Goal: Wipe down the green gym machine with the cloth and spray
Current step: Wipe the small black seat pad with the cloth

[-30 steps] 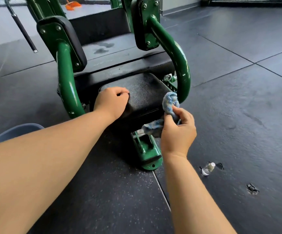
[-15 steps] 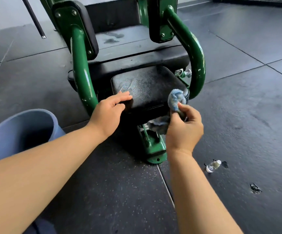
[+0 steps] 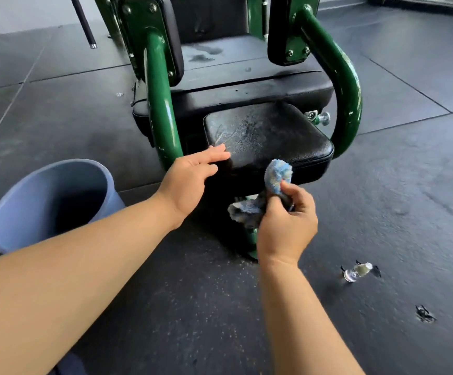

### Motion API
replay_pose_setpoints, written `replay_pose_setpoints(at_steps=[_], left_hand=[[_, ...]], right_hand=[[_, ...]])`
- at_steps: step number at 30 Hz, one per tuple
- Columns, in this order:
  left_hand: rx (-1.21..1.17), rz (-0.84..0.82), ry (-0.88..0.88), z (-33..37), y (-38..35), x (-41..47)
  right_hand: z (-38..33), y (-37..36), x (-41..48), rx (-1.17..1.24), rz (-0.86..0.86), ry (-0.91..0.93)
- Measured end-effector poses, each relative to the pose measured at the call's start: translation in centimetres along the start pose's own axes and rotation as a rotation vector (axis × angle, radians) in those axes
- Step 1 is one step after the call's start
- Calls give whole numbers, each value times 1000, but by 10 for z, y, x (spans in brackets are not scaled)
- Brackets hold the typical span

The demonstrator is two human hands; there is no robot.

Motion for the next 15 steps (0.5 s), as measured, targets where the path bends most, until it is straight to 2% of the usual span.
replay_pose_setpoints(at_steps=[2, 4, 5, 7, 9, 11, 12, 13, 15], left_hand=[[-145, 123, 80, -3, 1, -8], [-320, 220, 275, -22, 0, -23], [-373, 184, 395, -34, -7, -32], [-419, -28, 580, -46, -27, -50], [-529, -211, 652, -40, -45, -62], [-593, -201, 644, -32, -51, -62], [-612, -130, 606, -30, -50, -59], [-600, -4, 566, -32, -46, -56], [-538, 325, 531, -41, -34, -52]], right_hand=[[7, -12, -19, 1, -113, -14], [14, -12, -19, -19, -190, -62], [15, -10, -17, -40, -230, -77], [8, -13, -21, -77, -372, -77], [-2, -28, -38, -129, -613, -90], [-13, -35, -48, -173, -789, -88], [-19, -31, -42, -188, -789, -51], [-25, -22, -29, -200, -713, 0], [-40, 5, 13, -245, -440, 115]])
Point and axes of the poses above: each hand's wrist, its own x-axis towards the middle knuckle, its own y-axis out of the back of the hand, z = x × y, the point moved 6 cm from there along x, towards the middle knuckle, and after that the axes turned 12 degrees about x, right-handed, at the moved point
